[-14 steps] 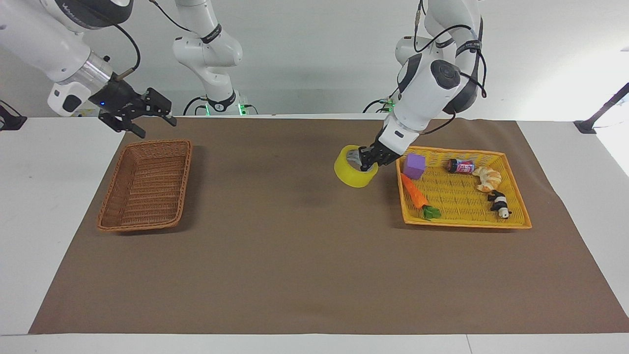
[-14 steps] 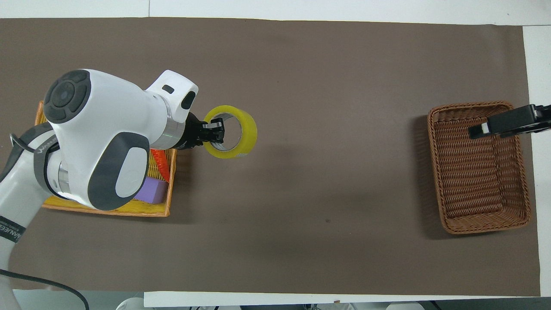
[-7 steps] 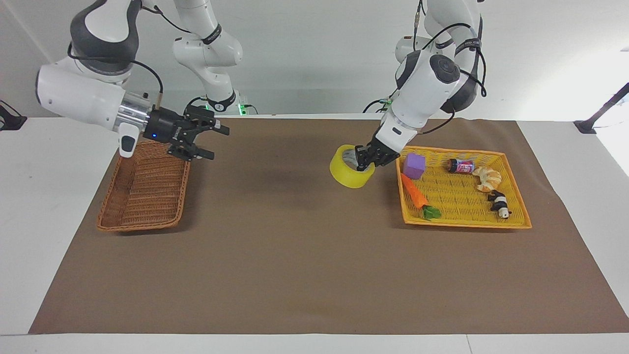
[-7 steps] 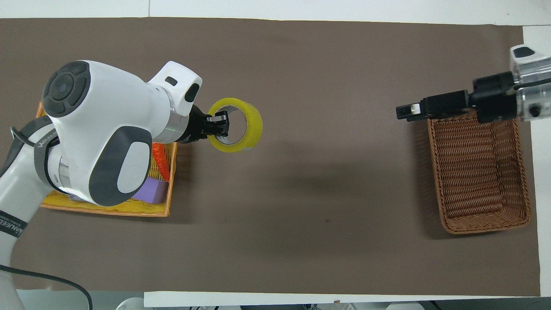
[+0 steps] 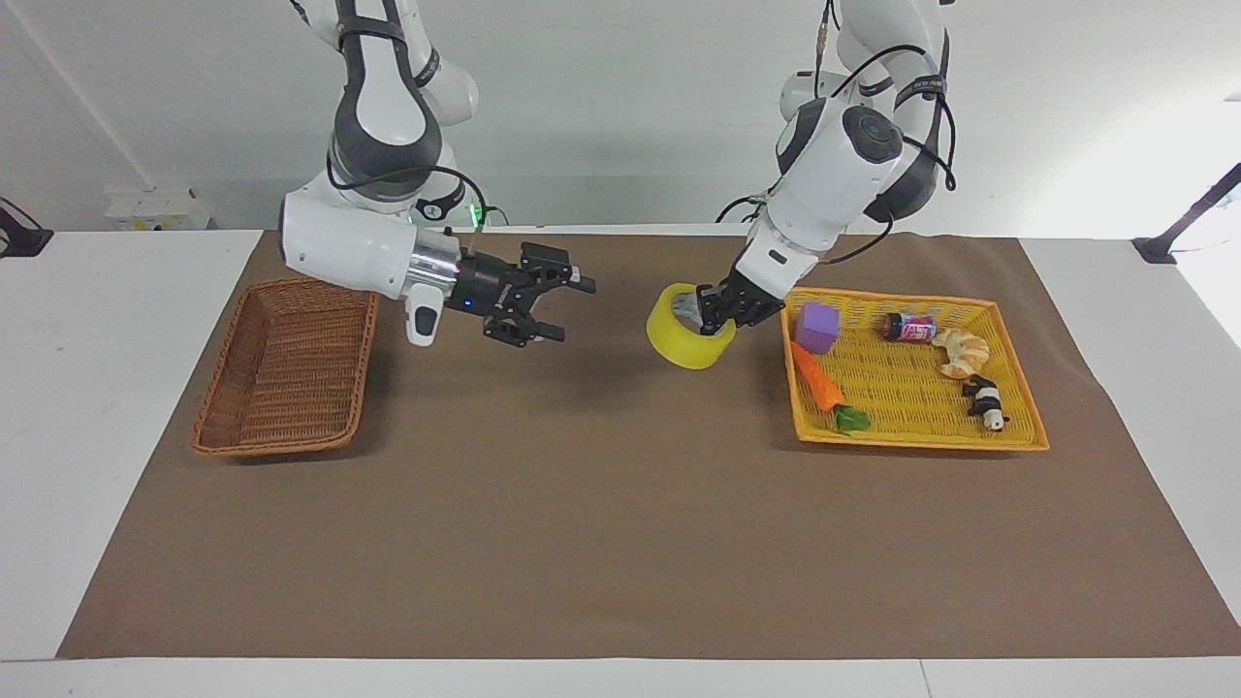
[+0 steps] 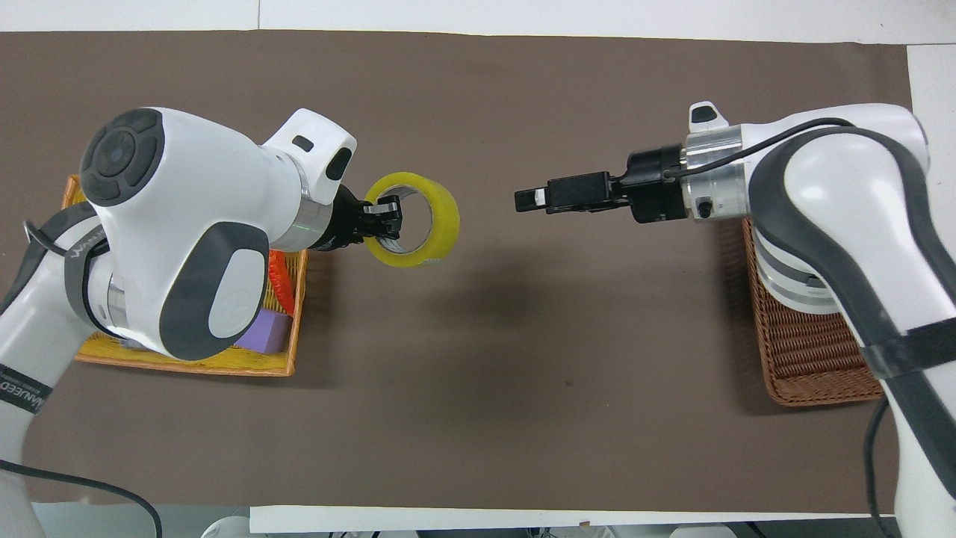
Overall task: Move tape to another basket
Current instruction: 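Hold the tape with the left gripper while the right gripper reaches it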
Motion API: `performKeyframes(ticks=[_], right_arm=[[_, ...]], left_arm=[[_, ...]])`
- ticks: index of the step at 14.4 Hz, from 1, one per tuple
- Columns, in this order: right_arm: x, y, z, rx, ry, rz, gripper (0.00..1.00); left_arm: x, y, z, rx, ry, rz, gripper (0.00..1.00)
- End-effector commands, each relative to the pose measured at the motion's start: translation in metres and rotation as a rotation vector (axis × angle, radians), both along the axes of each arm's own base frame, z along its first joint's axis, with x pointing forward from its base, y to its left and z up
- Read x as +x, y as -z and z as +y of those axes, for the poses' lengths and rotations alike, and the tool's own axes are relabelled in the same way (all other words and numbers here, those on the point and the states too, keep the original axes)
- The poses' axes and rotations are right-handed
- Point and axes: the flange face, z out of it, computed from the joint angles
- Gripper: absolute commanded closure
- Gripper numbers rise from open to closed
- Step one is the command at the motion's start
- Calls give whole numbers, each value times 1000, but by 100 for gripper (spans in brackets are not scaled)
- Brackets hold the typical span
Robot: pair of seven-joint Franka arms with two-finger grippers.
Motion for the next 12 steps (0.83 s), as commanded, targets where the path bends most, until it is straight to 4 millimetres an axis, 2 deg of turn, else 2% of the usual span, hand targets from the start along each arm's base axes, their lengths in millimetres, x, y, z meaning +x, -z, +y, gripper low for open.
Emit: performKeyframes(ticks=[1, 3, 6, 10, 12], right_arm=[[5, 9, -1, 15, 43, -5, 0], [1, 6, 25, 51, 85, 33, 0], [-7, 7, 50, 36, 104, 61, 0], [-8, 15, 54, 44, 109, 85, 0], [-12, 20, 70, 91, 118, 121, 0]], left_arm=[[2, -6, -3, -16, -11, 7, 100], [0, -6, -2, -11, -9, 18, 100], [-1, -5, -2, -8, -7, 23, 100], [-1, -5, -2, -8, -7, 23, 100], [-1, -4, -1, -7, -8, 26, 99]])
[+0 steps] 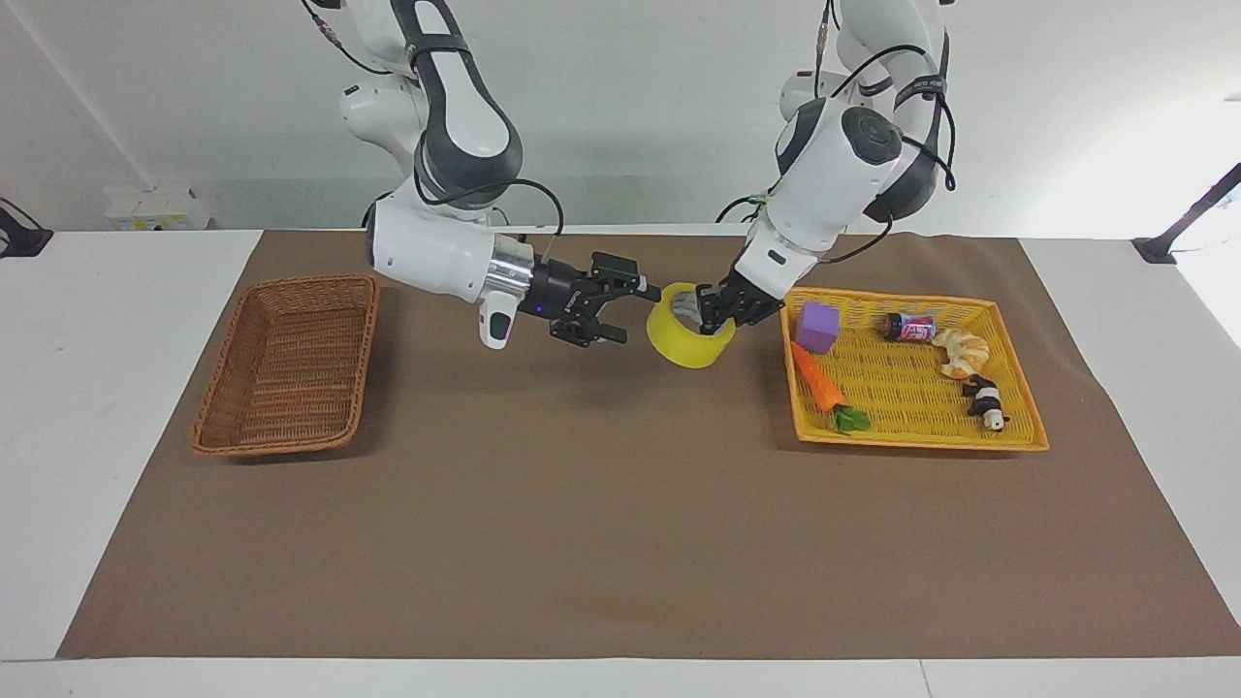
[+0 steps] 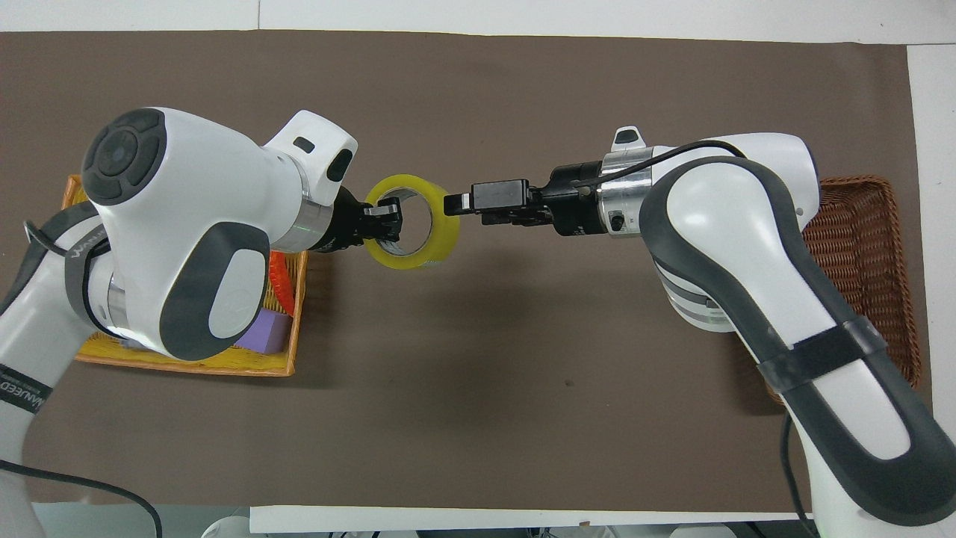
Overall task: Move tape to another basket
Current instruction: 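Hold the tape with the left gripper while the right gripper reaches it, then close the right gripper on the tape while the left gripper releases it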
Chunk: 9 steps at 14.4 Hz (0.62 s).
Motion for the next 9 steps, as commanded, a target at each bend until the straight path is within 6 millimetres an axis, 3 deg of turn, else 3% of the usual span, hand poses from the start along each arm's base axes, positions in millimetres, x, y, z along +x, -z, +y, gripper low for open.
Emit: performKeyframes(ticks=[1, 9], right_arm=[[-2, 14, 13, 33, 17, 42, 0], [-6, 19, 27, 20, 9, 42, 0]], left_arm=[[0, -4, -1, -10, -10, 20, 99], [-1, -5, 0, -5, -14, 31, 97]])
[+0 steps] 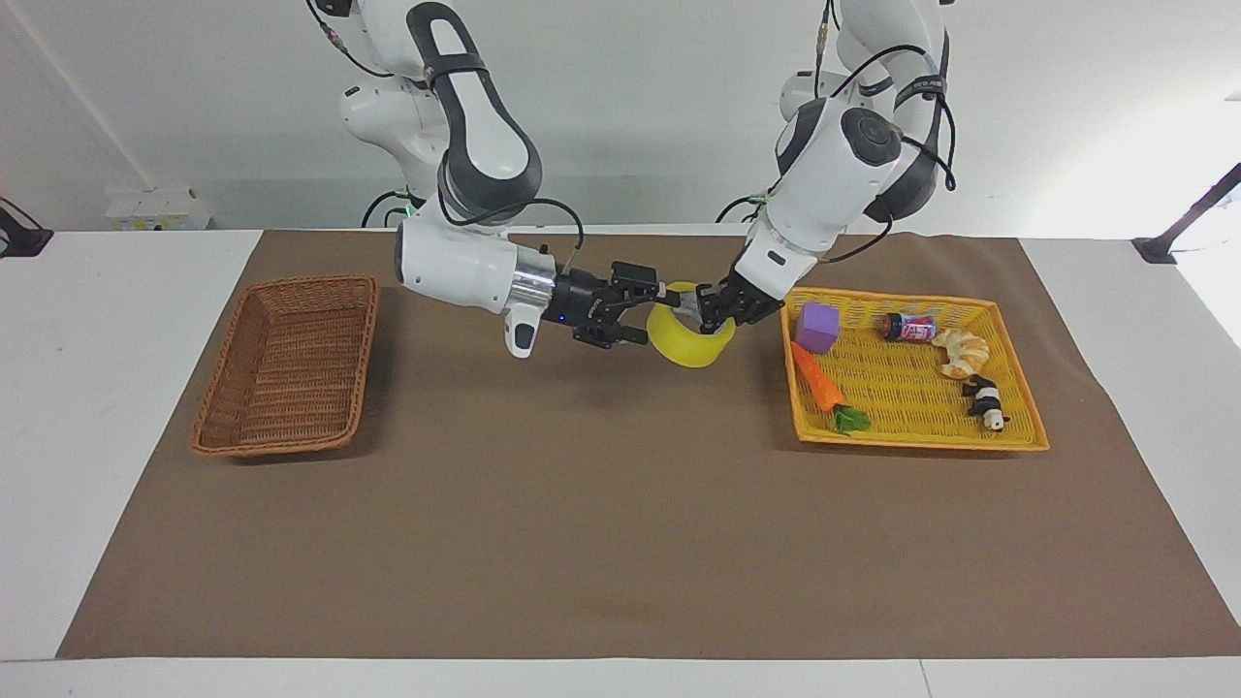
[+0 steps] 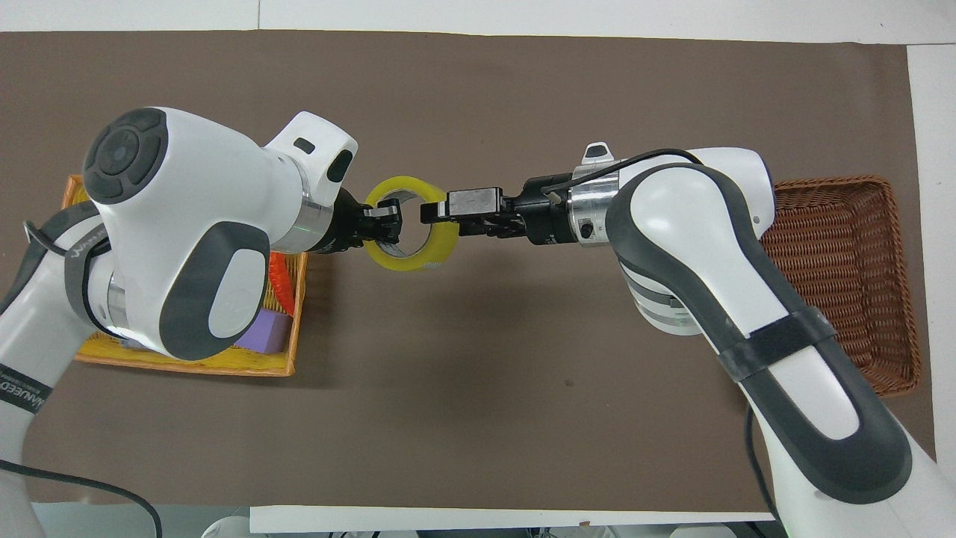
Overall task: Move tape to another basket
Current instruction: 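Close the right gripper on the tape while the left gripper releases it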
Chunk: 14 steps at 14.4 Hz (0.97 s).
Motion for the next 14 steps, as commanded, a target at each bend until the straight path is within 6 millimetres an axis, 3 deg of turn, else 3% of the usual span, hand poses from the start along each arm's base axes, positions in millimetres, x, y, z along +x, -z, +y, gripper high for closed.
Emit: performKeyframes(ticks=[1, 6, 10, 12, 13, 14], right_arm=[[0, -1, 2, 7, 18, 3, 1], [0, -2, 2, 7, 15, 1, 10], [-4, -1, 8, 4, 5, 0, 26], [-6, 0, 12, 3, -1, 1, 45], [-6, 0, 12, 6, -5, 3, 73], [-5, -1, 9, 8, -4, 6, 90]], left_arm=[[0, -6, -1, -10, -12, 18, 97], [0, -7, -1, -11, -32, 23, 95], [0, -5, -1, -7, -31, 27, 95], [-1, -5, -1, -8, -30, 27, 95], [-1, -5, -1, -8, -30, 29, 95], [-1, -6, -1, -7, -29, 27, 95]])
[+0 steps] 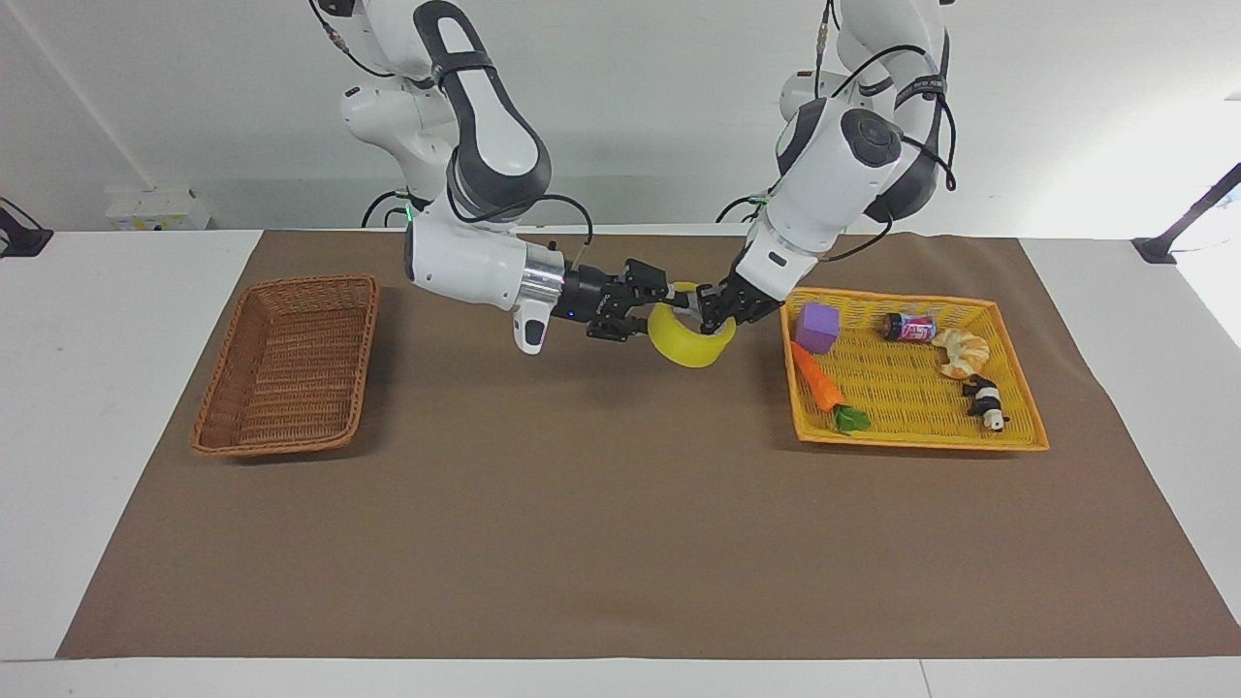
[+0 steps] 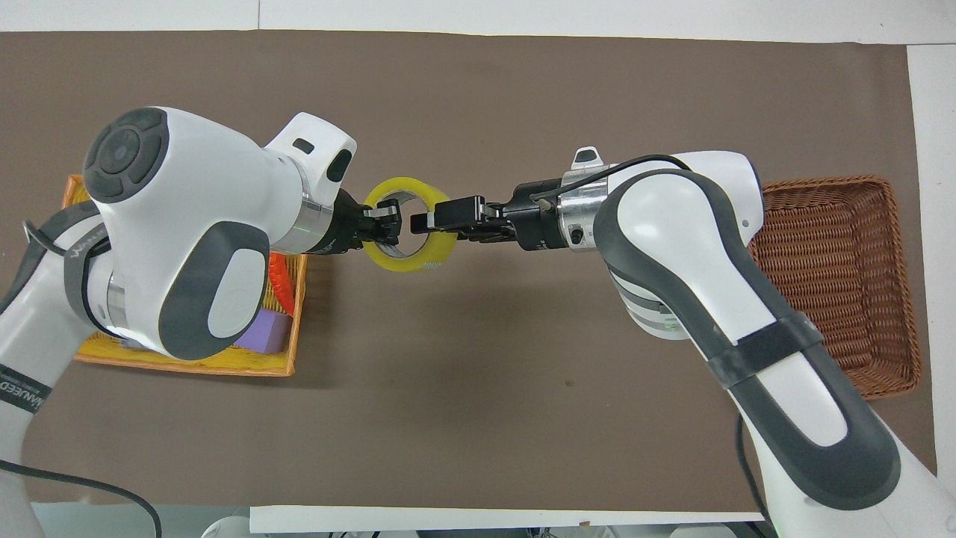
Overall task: Move tape to another basket
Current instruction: 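Carry the tape with the right gripper into the wicker basket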
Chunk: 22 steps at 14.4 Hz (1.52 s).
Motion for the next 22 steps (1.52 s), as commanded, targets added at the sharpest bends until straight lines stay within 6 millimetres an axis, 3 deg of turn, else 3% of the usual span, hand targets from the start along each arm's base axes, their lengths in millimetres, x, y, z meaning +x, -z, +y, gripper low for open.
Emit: performKeyframes(ticks=[1, 3, 4, 5, 6, 7, 9, 12, 14, 16, 19, 22], right_arm=[[1, -4, -3, 15, 10, 6, 97], [2, -5, -3, 17, 11, 5, 100], [2, -5, -3, 17, 11, 5, 100], [2, -5, -4, 18, 11, 5, 100], [2, -5, -4, 18, 10, 6, 100], [2, -6, -4, 20, 8, 4, 100], [2, -7, -6, 26, 1, 4, 100], [11, -13, -44, 48, -7, -15, 100], [16, -5, -89, 48, -19, -24, 100], [20, -1, -136, 15, -64, -28, 100], [22, 5, -244, -40, -80, -21, 100], [5, 3, -361, -72, -45, 19, 100]], left_arm=[[0, -5, -2, -8, -9, 13, 95], [0, -4, -2, -8, -11, 14, 89], [0, -4, -1, -9, -19, 16, 73], [1, -6, -1, -10, -31, 20, 40], [1, -8, 0, -9, -41, 20, 19], [0, -13, 3, -7, -48, 25, 12], [0, -45, 13, -9, -52, 18, 5], [13, -92, 57, -1, -82, 41, 1], [28, -107, 111, 14, -150, 53, 1], [39, -109, 158, 88, -171, 17, 1], [52, -101, 245, 152, -105, 7, 1], [56, -99, 330, 198, -27, -22, 1]])
